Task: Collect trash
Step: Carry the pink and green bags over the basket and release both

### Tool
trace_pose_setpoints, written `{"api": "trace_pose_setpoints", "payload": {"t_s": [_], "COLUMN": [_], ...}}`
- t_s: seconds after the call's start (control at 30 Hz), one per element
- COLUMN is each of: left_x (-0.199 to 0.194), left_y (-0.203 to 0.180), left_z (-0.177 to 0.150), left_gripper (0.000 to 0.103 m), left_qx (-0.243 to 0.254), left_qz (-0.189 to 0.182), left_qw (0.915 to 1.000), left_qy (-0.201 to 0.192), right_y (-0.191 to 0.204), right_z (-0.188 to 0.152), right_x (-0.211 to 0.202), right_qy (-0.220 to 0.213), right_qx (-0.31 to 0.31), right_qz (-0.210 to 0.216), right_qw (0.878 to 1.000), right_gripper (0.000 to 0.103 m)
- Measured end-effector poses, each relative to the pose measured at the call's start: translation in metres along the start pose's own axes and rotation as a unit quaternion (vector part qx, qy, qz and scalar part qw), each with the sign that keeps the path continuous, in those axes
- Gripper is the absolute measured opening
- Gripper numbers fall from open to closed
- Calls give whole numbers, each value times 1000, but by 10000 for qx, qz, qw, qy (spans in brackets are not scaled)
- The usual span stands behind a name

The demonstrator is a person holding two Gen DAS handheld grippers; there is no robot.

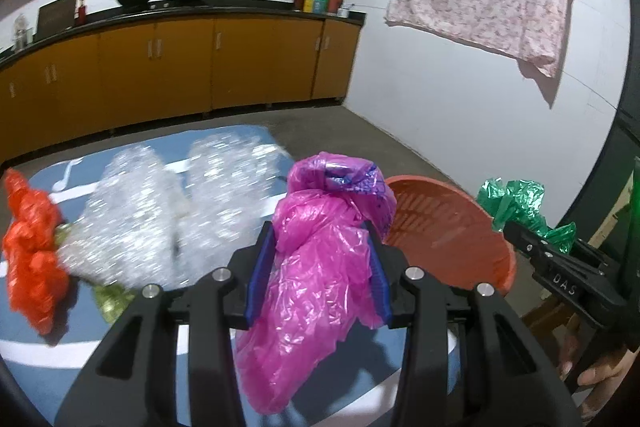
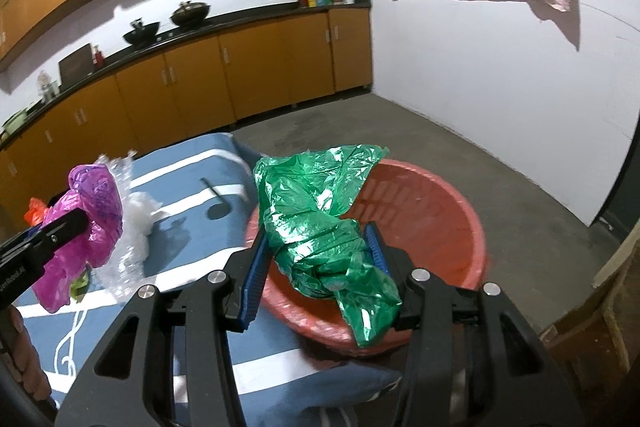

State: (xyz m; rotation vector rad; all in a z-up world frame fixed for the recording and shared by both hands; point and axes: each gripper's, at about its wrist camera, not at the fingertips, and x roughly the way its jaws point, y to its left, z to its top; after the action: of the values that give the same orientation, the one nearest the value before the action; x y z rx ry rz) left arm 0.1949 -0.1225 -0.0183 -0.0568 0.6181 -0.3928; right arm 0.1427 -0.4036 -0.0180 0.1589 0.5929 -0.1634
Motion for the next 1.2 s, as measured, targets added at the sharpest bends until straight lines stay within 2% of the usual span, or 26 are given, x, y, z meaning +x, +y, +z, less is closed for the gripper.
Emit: {"api": "trace_pose_setpoints", "payload": {"t_s": [0.27, 0.47, 1.07, 1.2], "left_x": [43, 74, 122, 134], "left_y": [-41, -60, -88, -92], "left_z": [16, 20, 16, 19], "left_gripper": [42, 42, 43, 50], "left_qx": [142, 257, 340, 289], "left_qz": [-511, -713, -1009, -1053], "left_qw": [9986, 9968, 9928, 9920], "left_qy": [89, 234, 539, 635], "right_y": [-30, -44, -59, -66], "right_z": [10, 13, 25, 27], "right_x": [11, 21, 40, 43], "right_qy": [-91, -104, -228, -271], "right_qx": [361, 565, 878, 1076], "right_qz": [-302, -422, -361, -231], "right_qw": [9988, 9975, 9952, 9936], "right_gripper": [47, 47, 47, 50]}}
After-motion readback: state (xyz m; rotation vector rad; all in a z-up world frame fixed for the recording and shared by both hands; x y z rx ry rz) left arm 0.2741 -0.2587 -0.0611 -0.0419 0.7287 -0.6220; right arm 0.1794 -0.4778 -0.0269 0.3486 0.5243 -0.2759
